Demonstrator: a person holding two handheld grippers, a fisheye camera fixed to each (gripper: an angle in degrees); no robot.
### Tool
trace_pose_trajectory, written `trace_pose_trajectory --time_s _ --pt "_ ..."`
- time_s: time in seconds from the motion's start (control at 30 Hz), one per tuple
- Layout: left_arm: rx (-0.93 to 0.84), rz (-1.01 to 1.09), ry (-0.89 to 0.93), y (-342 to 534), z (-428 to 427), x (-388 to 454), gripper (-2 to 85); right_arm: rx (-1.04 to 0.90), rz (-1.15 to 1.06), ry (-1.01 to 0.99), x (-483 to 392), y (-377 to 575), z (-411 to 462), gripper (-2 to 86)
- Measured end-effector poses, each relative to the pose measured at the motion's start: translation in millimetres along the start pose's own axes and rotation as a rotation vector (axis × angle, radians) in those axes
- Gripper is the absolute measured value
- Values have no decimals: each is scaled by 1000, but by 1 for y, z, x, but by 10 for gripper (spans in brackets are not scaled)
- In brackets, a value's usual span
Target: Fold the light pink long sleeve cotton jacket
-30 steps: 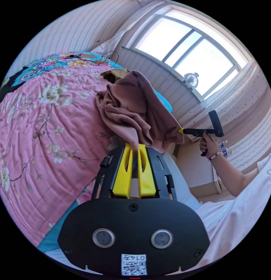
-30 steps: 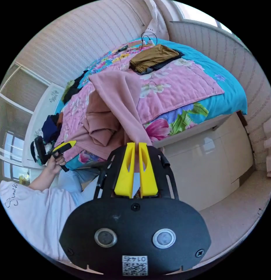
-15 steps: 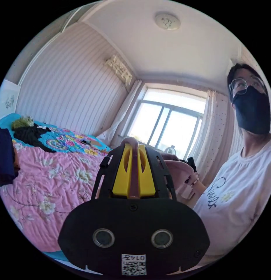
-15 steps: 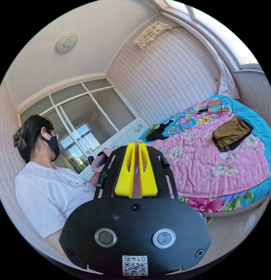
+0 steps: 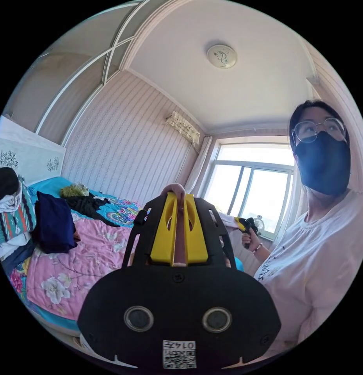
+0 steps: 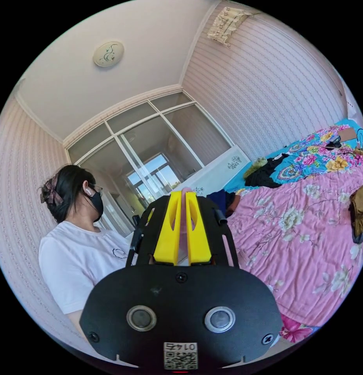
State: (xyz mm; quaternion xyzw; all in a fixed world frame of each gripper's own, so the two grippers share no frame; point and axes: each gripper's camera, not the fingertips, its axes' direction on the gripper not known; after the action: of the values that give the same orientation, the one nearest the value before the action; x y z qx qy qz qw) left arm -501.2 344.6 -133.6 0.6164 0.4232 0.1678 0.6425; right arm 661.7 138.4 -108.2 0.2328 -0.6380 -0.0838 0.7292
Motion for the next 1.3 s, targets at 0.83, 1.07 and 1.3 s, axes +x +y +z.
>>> trace_pose_trajectory --time_s 0.83,1.07,1.3 --pt "-425 187 -332 -88 147 -94 -5 -173 108 349 166 -93 110 7" --pt "-966 -177 -386 134 150 -175 -4 -254 786 322 329 177 145 4" --pt "-1086 -149 -356 187 141 -170 -3 -270 803 321 330 224 150 1"
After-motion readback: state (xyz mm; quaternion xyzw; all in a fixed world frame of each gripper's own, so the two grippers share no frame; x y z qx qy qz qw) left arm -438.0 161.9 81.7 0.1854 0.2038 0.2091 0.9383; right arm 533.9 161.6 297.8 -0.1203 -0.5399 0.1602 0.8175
